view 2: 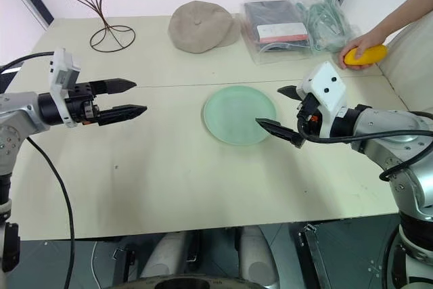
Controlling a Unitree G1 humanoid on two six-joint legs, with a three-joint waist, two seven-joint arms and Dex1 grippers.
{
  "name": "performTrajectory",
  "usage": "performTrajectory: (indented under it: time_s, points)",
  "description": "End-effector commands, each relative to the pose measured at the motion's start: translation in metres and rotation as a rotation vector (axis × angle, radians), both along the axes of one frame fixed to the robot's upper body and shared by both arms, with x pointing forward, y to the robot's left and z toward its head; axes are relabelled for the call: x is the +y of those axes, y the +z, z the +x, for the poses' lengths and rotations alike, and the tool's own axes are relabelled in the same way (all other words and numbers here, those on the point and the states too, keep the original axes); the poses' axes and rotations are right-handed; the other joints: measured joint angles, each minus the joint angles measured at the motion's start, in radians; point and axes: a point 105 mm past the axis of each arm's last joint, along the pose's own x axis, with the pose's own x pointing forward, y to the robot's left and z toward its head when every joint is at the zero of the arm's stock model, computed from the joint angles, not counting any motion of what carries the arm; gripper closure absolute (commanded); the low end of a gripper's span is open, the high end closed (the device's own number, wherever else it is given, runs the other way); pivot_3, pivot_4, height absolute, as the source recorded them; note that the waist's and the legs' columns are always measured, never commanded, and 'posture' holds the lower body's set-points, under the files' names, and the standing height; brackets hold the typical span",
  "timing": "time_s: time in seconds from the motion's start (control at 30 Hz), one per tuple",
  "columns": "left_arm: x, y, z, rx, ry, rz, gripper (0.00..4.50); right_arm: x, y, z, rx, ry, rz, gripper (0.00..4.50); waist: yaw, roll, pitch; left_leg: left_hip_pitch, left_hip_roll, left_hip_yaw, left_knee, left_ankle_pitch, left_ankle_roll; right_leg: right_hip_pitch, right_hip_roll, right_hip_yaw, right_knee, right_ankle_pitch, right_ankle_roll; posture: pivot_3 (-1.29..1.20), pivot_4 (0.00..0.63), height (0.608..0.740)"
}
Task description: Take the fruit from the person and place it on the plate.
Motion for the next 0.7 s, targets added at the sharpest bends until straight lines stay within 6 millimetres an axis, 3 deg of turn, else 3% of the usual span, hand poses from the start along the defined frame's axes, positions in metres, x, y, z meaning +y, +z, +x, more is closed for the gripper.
performTrajectory:
  time_s: [0.03,0.7]
  points:
    - [-0.006,0.012,-0.001,-0.054,-0.019,-0.010,0.13,-0.003,0.011,-0.005,-0.049,-0.005,-0.013,0.00,0.000,0.000,0.000,0.000,0.000,0.000,0.000,0.000,0.000,0.000,0.000,0.000,0.000,0.000,0.000,0.00,0.150,0.740]
    - [-0.015,0.003,0.008,-0.021,-0.054,0.014,0.13,-0.021,0.005,-0.010,-0.010,-0.081,-0.024,0.00,0.000,0.000,0.000,0.000,0.000,0.000,0.000,0.000,0.000,0.000,0.001,0.000,0.000,0.000,0.000,0.00,0.150,0.740]
